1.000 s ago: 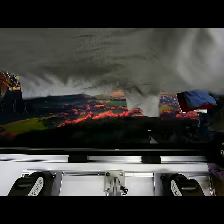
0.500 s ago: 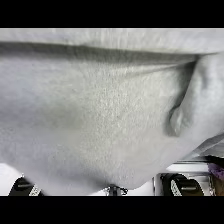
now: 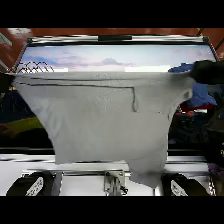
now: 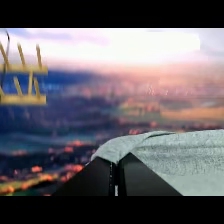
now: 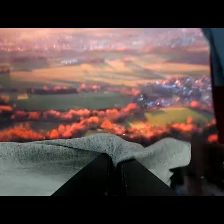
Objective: Fold the shirts.
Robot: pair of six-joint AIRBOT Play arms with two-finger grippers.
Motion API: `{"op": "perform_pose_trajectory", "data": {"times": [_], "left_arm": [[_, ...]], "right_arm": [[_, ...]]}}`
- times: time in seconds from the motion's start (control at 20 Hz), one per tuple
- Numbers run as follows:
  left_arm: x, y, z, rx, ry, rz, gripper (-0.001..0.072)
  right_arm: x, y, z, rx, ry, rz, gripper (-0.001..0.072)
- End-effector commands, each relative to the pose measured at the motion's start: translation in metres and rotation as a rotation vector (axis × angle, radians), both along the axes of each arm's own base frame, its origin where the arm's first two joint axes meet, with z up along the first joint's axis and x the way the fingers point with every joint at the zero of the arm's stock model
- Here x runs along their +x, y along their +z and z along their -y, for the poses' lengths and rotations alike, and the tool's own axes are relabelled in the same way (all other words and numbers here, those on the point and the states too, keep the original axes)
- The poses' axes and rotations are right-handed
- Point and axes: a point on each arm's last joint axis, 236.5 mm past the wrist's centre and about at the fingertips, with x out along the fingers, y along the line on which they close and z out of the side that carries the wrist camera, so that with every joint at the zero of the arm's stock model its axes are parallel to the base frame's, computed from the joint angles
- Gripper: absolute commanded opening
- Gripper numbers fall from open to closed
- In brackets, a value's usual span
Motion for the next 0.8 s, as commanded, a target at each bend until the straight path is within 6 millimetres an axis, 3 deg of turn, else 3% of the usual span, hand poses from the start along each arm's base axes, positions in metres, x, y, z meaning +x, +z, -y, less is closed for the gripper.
{"op": "perform_pose_trajectory", "data": {"times": [0.0, 0.15, 0.3, 0.5, 0.65, 0.75], "left_arm": [[0.065, -0.1, -0.009, -0.017, 0.004, -0.197, 0.0032], [0.125, -0.158, -0.012, -0.079, 0.03, -0.27, 0.0032], [0.166, -0.202, -0.003, -0.178, 0.037, -0.33, 0.0032], [0.197, -0.25, 0.004, -0.263, 0.057, -0.386, 0.0033], [0.197, -0.286, 0.016, -0.278, 0.047, -0.449, 0.0033], [0.196, -0.299, 0.017, -0.279, 0.048, -0.472, 0.0033]], "right_arm": [[0.076, -0.102, -0.014, 0.097, -0.024, -0.118, 0.008], [0.141, -0.142, -0.028, 0.221, -0.07, -0.034, 0.008], [0.176, -0.183, -0.028, 0.265, -0.118, -0.009, 0.008], [0.195, -0.229, -0.02, 0.249, -0.151, -0.02, 0.008], [0.193, -0.253, -0.02, 0.247, -0.155, -0.066, 0.008], [0.188, -0.26, -0.022, 0.246, -0.149, -0.098, 0.008]]}}
